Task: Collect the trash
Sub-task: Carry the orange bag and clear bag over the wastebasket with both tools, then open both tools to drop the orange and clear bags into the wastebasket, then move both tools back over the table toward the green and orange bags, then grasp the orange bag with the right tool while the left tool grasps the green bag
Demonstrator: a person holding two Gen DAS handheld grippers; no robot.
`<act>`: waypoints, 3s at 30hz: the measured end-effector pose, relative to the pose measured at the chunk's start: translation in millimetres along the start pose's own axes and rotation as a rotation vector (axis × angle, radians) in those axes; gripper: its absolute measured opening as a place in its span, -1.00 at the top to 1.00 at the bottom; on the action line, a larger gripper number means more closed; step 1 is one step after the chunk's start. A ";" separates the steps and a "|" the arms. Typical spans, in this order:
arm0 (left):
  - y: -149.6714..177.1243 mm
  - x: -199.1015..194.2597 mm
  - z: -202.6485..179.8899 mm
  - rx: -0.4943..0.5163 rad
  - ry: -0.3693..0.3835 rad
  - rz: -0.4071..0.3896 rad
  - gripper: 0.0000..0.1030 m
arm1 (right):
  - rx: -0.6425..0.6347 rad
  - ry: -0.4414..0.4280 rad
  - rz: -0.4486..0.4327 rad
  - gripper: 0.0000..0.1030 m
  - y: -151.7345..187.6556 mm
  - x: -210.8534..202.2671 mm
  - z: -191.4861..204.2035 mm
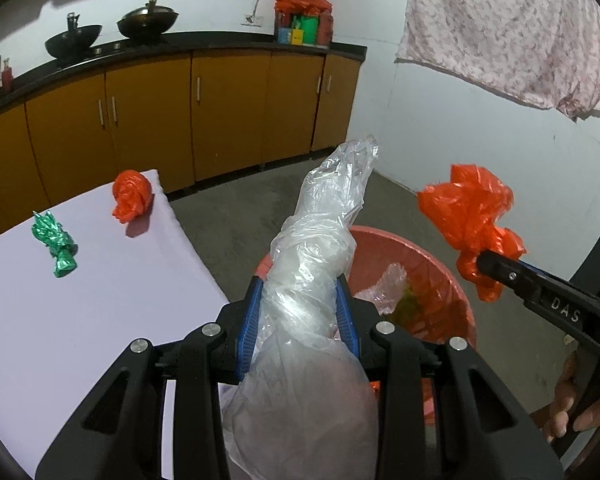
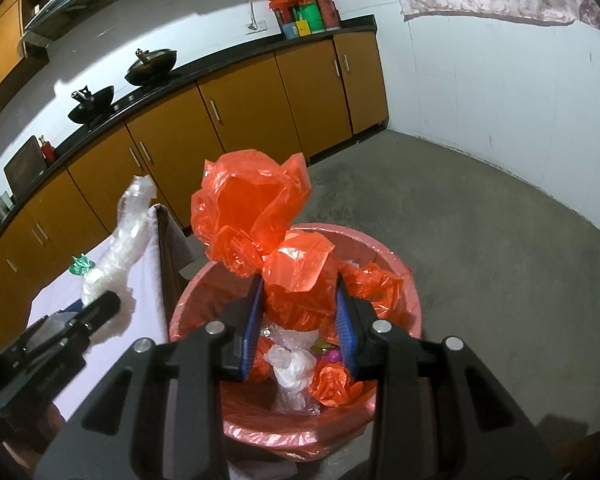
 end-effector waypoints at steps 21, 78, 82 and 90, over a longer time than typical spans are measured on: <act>10.0 28.0 -44.1 0.044 0.050 0.070 0.27 | 0.075 -0.026 0.005 0.31 -2.8 20.9 -22.3; 56.3 56.1 329.2 -0.428 -0.531 0.061 -0.89 | -0.343 -0.193 0.146 -0.61 -32.6 311.2 251.0; 48.9 65.8 324.3 -0.402 -0.517 0.053 -0.93 | -0.356 -0.177 0.172 -0.42 -32.7 335.0 253.1; 27.9 93.4 297.7 -0.357 -0.440 0.056 -0.95 | -0.370 -0.209 0.230 0.38 -24.3 336.1 241.2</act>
Point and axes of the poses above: each gripper's, at about its wrist camera, not at the fingertips, and x roughly the way its jaws point, z to its left, y to its underside, the point moved 3 cm from there along x, roughly the way its jaws point, and after that the axes turned 15 degrees about -y, right-handed, at the moved point
